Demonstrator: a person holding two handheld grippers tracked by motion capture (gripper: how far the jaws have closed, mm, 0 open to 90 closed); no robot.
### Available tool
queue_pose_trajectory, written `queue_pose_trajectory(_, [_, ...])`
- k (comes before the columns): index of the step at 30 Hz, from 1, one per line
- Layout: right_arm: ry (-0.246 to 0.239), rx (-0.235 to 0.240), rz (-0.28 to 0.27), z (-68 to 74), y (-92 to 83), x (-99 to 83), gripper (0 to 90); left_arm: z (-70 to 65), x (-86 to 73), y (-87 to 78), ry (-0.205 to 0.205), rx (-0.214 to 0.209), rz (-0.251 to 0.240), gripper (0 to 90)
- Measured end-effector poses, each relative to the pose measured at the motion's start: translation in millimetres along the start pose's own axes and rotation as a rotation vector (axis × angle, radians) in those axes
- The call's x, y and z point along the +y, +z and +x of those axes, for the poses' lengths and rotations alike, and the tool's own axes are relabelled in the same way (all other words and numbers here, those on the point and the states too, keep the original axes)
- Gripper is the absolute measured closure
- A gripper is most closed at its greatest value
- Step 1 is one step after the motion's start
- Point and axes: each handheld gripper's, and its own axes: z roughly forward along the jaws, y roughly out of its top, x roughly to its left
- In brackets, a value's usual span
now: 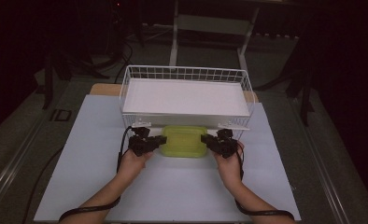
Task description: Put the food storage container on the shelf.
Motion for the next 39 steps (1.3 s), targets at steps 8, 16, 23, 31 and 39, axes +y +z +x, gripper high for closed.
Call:
queue_pose_trajectory(8, [0.021,0.007,-0.013,-5.9,6.2,0.1,75.2,1.6,1.2,2.9,0.004,-0.008,-0.017,79.4])
queue_pose_trajectory(16, [-0.019,0.0,-0.054,-8.1,13.2,2.0,70.1,7.8,0.8,6.5,0.021,-0.012,-0.059,76.7])
queue_pose_trajectory(23, [-0.121,-0.072,-0.085,-8.5,19.8,0.7,64.6,8.0,-1.0,14.0,0.073,0.027,-0.103,69.5])
queue_pose_trajectory(31, [-0.172,-0.134,-0.085,-6.9,28.6,-2.3,56.9,12.8,-2.2,22.6,0.034,0.03,-0.126,57.8])
queue_pose_trajectory(39, [-0.164,-0.162,-0.083,-8.3,31.2,-1.1,49.3,13.0,2.0,23.7,0.107,0.083,-0.114,49.5])
